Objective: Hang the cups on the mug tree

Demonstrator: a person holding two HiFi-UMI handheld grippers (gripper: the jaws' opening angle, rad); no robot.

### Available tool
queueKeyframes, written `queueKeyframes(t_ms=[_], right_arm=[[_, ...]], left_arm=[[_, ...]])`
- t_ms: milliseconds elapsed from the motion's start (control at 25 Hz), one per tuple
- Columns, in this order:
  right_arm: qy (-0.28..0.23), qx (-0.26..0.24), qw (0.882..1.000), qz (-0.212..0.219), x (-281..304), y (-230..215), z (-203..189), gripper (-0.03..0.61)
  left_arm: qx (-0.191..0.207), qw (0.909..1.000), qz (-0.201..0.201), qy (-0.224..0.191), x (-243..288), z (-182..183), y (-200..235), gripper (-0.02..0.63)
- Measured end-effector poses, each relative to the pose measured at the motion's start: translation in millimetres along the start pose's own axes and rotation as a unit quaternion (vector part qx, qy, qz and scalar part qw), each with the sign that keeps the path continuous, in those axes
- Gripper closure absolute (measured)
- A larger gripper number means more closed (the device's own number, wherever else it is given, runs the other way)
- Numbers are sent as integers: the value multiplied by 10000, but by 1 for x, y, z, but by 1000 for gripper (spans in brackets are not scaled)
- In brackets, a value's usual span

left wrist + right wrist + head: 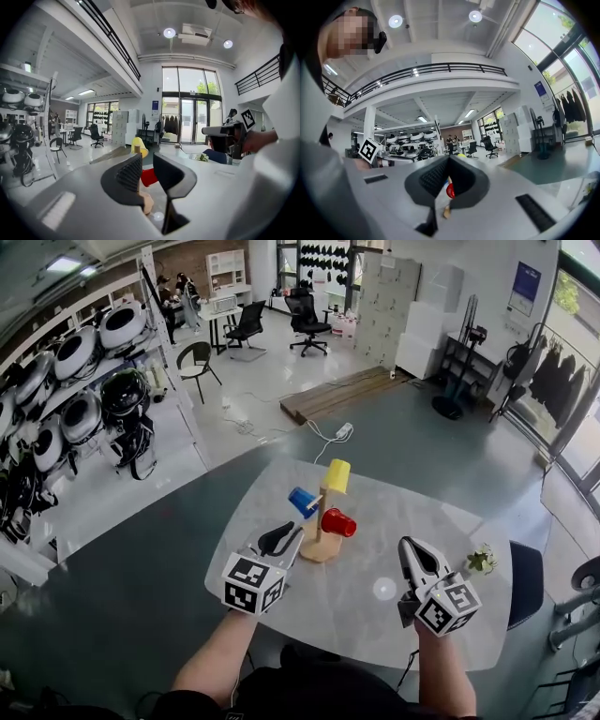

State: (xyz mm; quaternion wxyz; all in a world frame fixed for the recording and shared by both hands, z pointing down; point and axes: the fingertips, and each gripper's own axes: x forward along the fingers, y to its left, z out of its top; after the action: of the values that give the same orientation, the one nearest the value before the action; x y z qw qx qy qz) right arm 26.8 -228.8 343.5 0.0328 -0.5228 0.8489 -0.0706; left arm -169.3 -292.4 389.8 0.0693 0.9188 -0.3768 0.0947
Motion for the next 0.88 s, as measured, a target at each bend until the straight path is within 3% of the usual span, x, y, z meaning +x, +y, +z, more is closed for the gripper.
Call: queueKeyframes(t_ms=[440, 640, 880], right_arm=[[73, -50, 10000, 14, -1, -9, -2, 568], [33, -293, 9996, 41, 13, -13, 10, 568], [-165, -398, 9990, 143, 32, -4, 34, 568]], left_arm=[[85, 9998, 156, -30, 6, 9, 2, 588], [-167, 9988, 374, -269, 15, 28, 12, 595], [86, 9972, 617, -420, 20, 48, 18, 601]])
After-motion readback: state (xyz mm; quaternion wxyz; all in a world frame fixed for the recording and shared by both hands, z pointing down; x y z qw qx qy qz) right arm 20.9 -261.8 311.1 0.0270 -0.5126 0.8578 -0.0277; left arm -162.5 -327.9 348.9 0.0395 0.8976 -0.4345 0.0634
